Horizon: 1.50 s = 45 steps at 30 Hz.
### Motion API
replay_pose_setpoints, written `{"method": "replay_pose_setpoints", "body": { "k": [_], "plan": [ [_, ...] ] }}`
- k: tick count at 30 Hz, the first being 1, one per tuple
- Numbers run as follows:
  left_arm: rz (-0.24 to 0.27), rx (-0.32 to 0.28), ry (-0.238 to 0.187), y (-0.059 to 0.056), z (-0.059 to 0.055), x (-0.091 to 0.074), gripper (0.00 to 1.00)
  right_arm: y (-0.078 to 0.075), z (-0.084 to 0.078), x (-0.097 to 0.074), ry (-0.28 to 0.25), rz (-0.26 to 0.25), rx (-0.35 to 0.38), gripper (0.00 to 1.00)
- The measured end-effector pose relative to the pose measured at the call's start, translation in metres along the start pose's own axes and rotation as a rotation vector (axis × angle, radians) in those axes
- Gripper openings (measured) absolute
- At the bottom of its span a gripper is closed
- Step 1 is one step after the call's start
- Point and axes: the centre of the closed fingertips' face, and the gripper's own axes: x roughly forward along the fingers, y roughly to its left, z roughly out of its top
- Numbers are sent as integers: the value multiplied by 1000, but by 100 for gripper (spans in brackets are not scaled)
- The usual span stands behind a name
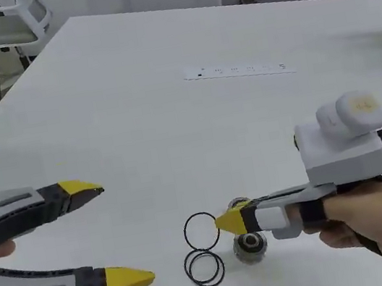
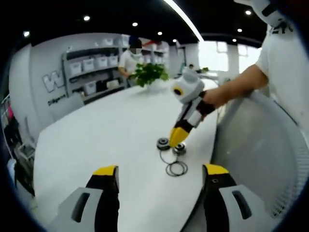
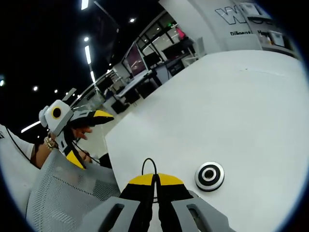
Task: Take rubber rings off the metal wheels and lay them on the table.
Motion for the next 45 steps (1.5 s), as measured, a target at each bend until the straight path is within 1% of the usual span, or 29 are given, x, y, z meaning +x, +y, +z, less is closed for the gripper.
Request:
{"method": "replay_pose_setpoints", "body": {
  "k": [3, 7, 10, 13, 20, 24, 28, 30, 32, 34, 37, 41, 45],
  "plan": [
    [-3, -9, 2, -3, -3, 0, 71, -1, -6, 2, 20, 3, 1, 0],
    [-4, -22, -4, -5, -3, 1, 71, -3, -12, 4, 46, 1, 0, 0],
    [-3, -40, -7, -6, -6, 3, 70, -4, -17, 6, 66, 3, 0, 0],
    [-4, -48, -1, -7, -9, 5, 70, -3, -21, 8, 84, 5, -4, 0],
    [-12, -55, 10, -11, -13, 6, 70, -3, -27, 11, 106, 0, -18, 0],
    [-8, -58, 11, -11, -14, 6, 70, -4, -29, 11, 117, -8, -33, 0],
    [-5, -60, 7, -10, -13, 5, 69, -4, -30, 12, 121, -13, -30, 0],
    [-7, -58, 11, -11, -14, 5, 69, -4, -32, 11, 133, -18, -38, 0],
    [-7, -56, 17, -11, -15, 6, 69, -4, -31, 11, 131, -19, -43, 0],
    [-8, -54, 19, -11, -16, 6, 69, -3, -31, 12, 136, -22, -57, 0],
    [-12, -54, 17, -13, -15, 6, 69, -2, -33, 12, 152, -30, -103, 0],
    [-13, -54, 19, -13, -17, 7, 69, -2, -34, 13, 170, -39, -144, 0],
    [-14, -52, 22, -12, -18, 7, 69, -3, -34, 12, 174, -51, -167, 0]
  ]
}}
